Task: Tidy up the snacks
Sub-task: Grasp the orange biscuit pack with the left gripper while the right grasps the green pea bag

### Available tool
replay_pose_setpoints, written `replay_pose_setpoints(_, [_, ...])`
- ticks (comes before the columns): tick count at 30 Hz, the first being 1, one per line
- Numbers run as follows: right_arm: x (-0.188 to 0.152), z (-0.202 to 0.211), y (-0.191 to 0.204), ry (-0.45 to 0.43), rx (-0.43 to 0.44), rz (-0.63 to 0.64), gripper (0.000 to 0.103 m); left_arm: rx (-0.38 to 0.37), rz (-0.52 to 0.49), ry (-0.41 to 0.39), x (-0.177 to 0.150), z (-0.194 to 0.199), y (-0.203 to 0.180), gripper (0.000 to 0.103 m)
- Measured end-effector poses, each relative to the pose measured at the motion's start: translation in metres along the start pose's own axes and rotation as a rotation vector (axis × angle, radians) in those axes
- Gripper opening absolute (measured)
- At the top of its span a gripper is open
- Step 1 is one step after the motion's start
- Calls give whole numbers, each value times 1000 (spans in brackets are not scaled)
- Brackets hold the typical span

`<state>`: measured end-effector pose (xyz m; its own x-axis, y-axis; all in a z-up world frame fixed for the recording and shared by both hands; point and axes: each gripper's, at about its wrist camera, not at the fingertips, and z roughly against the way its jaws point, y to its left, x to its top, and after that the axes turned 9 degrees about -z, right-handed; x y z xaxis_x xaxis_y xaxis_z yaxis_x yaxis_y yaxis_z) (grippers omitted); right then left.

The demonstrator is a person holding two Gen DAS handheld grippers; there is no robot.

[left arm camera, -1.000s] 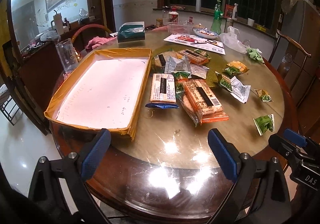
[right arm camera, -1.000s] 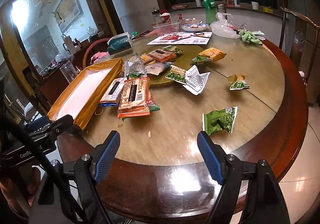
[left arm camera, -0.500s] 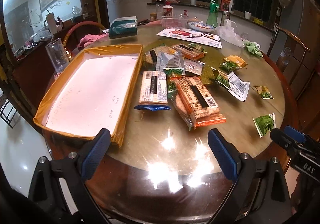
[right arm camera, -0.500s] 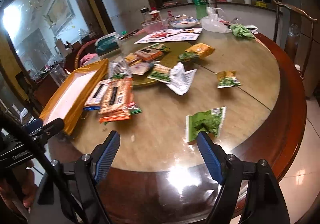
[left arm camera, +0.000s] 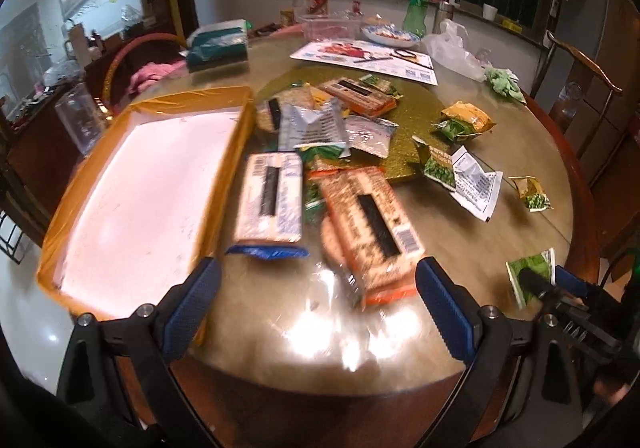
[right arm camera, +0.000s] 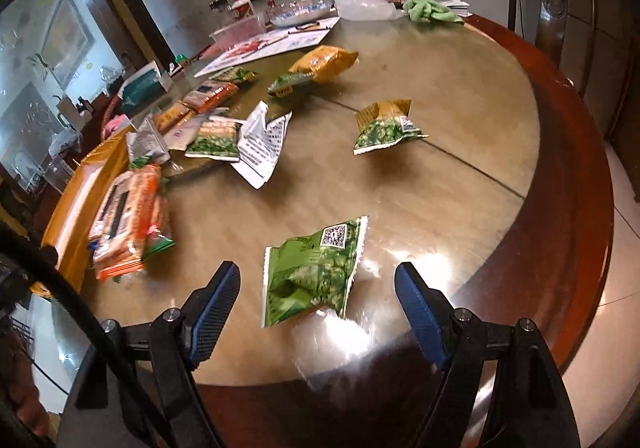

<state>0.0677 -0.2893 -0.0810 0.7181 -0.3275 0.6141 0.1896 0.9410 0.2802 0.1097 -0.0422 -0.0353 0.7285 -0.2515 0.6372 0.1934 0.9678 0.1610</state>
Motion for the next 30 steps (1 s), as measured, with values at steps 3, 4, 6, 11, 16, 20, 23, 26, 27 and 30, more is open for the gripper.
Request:
replay_pose_setpoints(3, [-1, -9, 10, -32, -30, 41, 70, 4, -16, 30, 16, -20, -7, 97])
replay_pose_setpoints(4, [-2, -11, 13, -35, -34, 49, 69, 4, -24, 57, 21, -31, -11, 97])
replay_pose_setpoints(6, [-6, -15, 23, -46, -61, 99, 62, -14, -38, 112, 26, -48, -18, 94])
replay_pose_setpoints(11, [-12, -15, 30, -73, -82, 145, 43, -38, -35, 137, 22, -61, -29, 87])
replay_pose_setpoints(16, [-14, -15, 36, -60, -57, 163, 43, -56, -64, 137, 25, -54, -35, 74])
replay_pose_setpoints(20, [-15, -18, 41, -54, -27, 157, 42, -18, -101, 147, 24, -61, -39, 75])
replay_pose_setpoints(23, [-17, -15, 40, -40, 22, 135, 42, -53, -82, 126, 21, -58, -34, 61])
replay_pose_setpoints(26, [-19, -12, 38, -23, 65, 111, 42, -67, -52, 105, 13, -51, -23, 60])
replay_pose_setpoints(27, [-20, -12, 38, -16, 75, 104, 42, -84, -45, 105, 10, -50, -20, 60])
replay_pose_setpoints(30, [-21, -8, 42, -8, 78, 93, 42, -165, 11, 64, 0, -32, -5, 59])
